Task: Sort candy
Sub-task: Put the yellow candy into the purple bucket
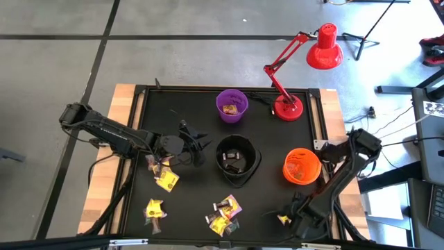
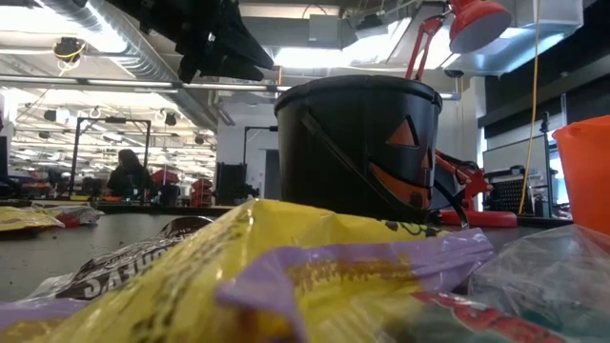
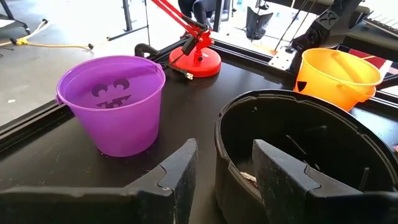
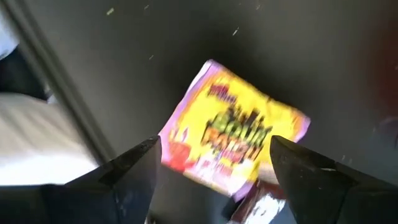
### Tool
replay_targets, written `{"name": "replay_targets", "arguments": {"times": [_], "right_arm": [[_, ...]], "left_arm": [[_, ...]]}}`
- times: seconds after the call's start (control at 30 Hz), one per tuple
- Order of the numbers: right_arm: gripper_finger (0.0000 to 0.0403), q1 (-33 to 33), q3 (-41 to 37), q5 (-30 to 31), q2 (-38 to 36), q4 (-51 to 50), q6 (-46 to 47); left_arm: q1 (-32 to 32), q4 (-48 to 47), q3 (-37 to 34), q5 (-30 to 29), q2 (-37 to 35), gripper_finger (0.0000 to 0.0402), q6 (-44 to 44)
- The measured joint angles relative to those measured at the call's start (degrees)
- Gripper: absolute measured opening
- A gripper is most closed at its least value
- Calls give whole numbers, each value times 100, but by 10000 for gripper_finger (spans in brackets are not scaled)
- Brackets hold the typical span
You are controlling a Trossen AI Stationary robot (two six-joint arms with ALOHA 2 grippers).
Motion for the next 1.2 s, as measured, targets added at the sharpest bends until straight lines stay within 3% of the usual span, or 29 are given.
{"name": "replay_targets", "arguments": {"times": [0.27, 0.37, 0.47, 0.77, 0.9, 1.2], "right_arm": [[294, 0, 0, 173, 430, -229, -143], [277, 26, 2, 116, 519, -336, -222], [236, 24, 2, 82, 531, -356, -340], [63, 15, 52, 99, 518, -433, -652], [15, -100, 270, 416, 515, -444, -947], [30, -381, 1294, 1951, 468, -416, -2628]], "left_arm": [[0, -11, 0, 1, 0, 144, 0], [0, -17, 0, 1, 0, 144, 0], [0, -24, 0, 1, 0, 144, 0], [0, -22, 0, 1, 0, 144, -2], [0, -22, 0, 0, 0, 144, -13], [0, -22, 0, 1, 0, 144, -39]]}}
